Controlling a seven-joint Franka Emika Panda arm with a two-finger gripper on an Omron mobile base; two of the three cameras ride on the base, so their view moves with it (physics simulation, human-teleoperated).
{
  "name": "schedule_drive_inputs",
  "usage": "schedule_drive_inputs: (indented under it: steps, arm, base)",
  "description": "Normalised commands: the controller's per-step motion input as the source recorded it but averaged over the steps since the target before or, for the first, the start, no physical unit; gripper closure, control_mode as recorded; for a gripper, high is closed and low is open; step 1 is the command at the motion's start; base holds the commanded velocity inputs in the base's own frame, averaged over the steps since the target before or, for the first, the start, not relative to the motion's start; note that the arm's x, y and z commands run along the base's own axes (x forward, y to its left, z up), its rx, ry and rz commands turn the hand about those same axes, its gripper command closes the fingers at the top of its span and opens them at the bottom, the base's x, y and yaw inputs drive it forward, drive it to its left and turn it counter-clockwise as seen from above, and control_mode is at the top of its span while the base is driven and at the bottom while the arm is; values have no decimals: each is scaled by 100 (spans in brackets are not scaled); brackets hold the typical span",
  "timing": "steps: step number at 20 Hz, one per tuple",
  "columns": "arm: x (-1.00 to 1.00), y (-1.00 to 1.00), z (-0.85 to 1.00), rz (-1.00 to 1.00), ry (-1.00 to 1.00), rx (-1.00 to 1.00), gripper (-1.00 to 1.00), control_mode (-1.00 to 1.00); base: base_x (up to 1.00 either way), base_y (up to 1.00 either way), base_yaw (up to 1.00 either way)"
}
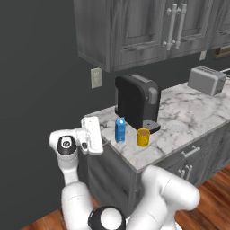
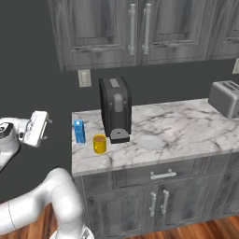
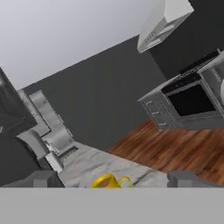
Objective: Take a sugar cube from the saucer and place it inside the coffee. Then, grab milk from the fridge and place it next to the coffee on the counter to sweeten the coffee.
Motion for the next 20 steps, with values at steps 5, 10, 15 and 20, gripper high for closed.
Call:
schedule_drive_inputs:
  steps: [5,10,15,20]
  arm:
    - [-100,-27,100,-7,-19,0,-100,-100]
    - [-100,-41,86,-9,-27,0,-100,-100]
    - [-100,-59,46,-9,-40,0,-100,-100]
    - [-100,-58,42,-9,-42,0,-100,-100]
  base:
    - [0,0,0]
    - [0,0,0]
    - [0,0,0]
    - [0,0,0]
